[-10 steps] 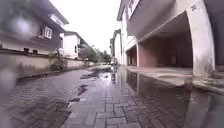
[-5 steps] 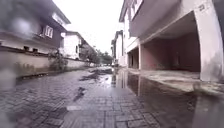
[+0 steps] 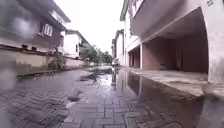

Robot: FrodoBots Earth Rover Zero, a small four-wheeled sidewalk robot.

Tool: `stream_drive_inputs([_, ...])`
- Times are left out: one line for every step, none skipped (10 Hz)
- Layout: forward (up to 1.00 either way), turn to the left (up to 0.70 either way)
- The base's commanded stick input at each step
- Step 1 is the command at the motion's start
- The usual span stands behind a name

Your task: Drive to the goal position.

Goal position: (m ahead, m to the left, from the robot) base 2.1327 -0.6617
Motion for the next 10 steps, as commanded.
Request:
stream_drive_inputs([0.7,0.0])
stream_drive_inputs([0.7,0.0])
stream_drive_inputs([0.7,0.0])
stream_drive_inputs([0.7,0.0])
stream_drive_inputs([0.7,0.0])
stream_drive_inputs([0.7,0.0])
stream_drive_inputs([0.7,0.0])
stream_drive_inputs([0.7,0.0])
stream_drive_inputs([0.7,0.0])
stream_drive_inputs([0.7,0.0])
